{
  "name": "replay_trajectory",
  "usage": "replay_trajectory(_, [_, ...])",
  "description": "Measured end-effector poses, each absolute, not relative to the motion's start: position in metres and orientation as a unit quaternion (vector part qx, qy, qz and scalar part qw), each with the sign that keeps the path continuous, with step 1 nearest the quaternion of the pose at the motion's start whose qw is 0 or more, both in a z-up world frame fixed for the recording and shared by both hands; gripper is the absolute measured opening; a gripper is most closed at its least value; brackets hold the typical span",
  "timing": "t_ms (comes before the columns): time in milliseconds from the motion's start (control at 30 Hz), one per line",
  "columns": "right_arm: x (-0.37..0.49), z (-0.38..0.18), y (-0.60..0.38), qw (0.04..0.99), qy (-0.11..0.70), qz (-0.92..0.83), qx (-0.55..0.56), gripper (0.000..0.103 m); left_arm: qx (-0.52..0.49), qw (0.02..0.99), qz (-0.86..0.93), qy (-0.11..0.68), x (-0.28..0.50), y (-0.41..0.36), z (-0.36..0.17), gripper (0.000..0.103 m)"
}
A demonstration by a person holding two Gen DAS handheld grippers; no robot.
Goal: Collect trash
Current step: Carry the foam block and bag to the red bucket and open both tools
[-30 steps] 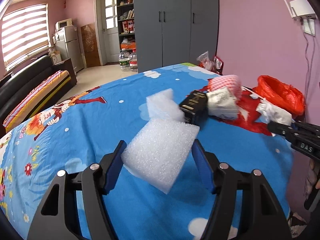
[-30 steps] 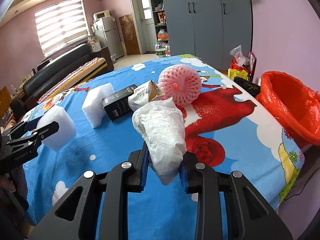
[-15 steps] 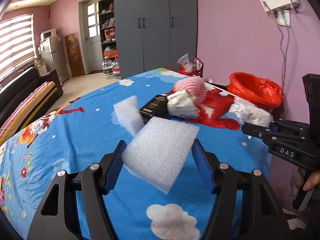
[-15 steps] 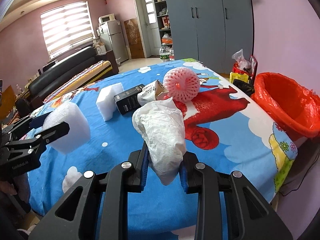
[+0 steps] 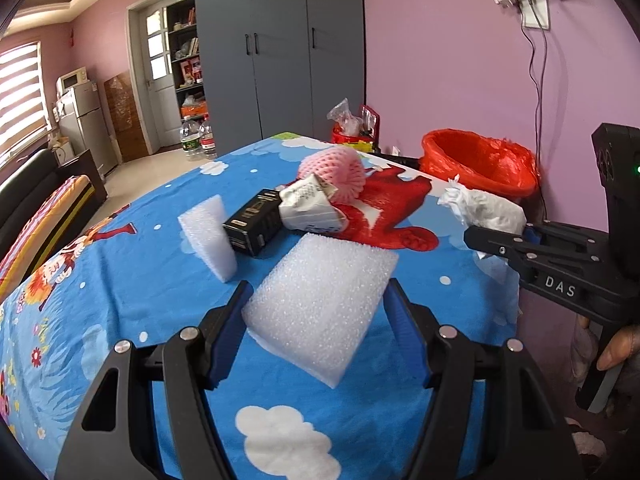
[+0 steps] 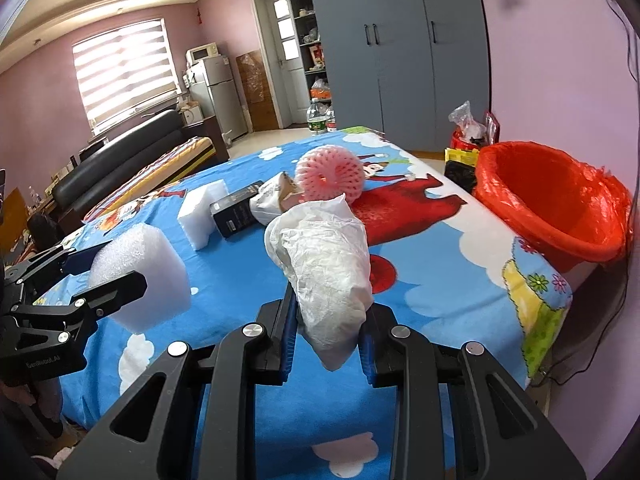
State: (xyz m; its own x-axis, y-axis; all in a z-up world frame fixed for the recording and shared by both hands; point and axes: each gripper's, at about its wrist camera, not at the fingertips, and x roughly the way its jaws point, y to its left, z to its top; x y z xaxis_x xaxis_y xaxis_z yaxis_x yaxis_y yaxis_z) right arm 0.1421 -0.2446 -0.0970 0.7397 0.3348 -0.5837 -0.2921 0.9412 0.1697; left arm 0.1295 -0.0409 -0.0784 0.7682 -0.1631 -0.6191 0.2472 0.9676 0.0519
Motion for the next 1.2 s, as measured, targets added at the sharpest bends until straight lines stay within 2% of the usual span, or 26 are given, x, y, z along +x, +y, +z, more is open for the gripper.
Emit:
replay_trajectory(600, [0.144,-0.095,-0.283,0.945,0.298,0.128,0.046,0.029,0.086,0.938,-0.154,0.299,0.151,-0.097,-0.074,0.065])
replay_trajectory(1200, [0.166,-0.089,-0.373,0.96,0.268,0.028,0.071,0.029,0.099,0.935,-0.224,0.256,0.208,-0.172,-0.064,0.065])
